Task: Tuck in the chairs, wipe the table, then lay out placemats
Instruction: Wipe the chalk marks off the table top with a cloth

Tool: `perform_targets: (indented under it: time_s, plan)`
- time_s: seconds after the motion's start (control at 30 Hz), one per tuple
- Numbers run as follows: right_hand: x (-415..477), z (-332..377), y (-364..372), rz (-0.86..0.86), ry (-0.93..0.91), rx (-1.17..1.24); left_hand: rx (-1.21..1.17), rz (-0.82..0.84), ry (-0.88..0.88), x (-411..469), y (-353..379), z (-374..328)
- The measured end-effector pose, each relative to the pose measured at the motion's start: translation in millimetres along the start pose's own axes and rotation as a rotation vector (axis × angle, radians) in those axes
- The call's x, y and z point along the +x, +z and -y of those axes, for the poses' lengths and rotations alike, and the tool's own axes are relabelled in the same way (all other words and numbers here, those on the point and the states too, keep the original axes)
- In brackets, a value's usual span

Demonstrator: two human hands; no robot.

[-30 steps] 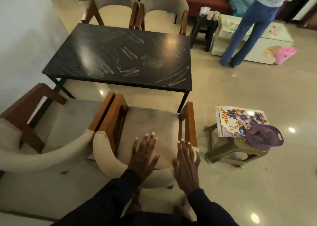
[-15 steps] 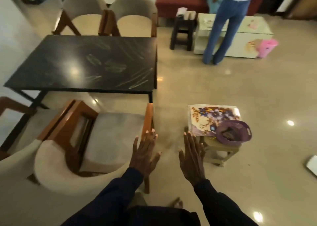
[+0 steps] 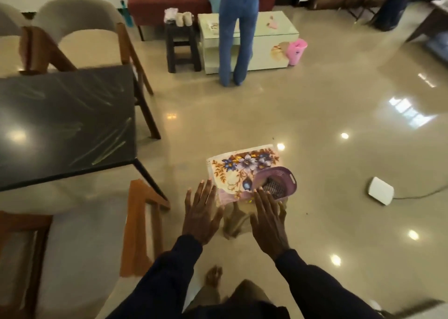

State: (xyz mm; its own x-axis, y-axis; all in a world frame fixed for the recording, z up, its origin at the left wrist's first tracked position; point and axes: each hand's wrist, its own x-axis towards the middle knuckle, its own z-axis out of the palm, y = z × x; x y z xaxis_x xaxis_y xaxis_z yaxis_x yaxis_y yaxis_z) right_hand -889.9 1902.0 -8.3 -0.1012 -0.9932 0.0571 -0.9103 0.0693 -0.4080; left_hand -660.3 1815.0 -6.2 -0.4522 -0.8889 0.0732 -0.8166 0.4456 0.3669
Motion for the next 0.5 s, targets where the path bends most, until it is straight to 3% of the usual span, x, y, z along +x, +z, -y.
perform_targets:
  time_s: [0.2,0.33,0.5]
  plan:
    - [54,-70,-13,0.099,0.066,-0.043,0.036,0.005,0.083,70,40,-24]
    - [87,-123,-2,0.061,-0.009,-0.046,0.057,0.067,0.086,103,76,-38]
    - [141,-223,45,0.384,-0.044,-0.196,0.120,0.101,0.037,155,121,-62]
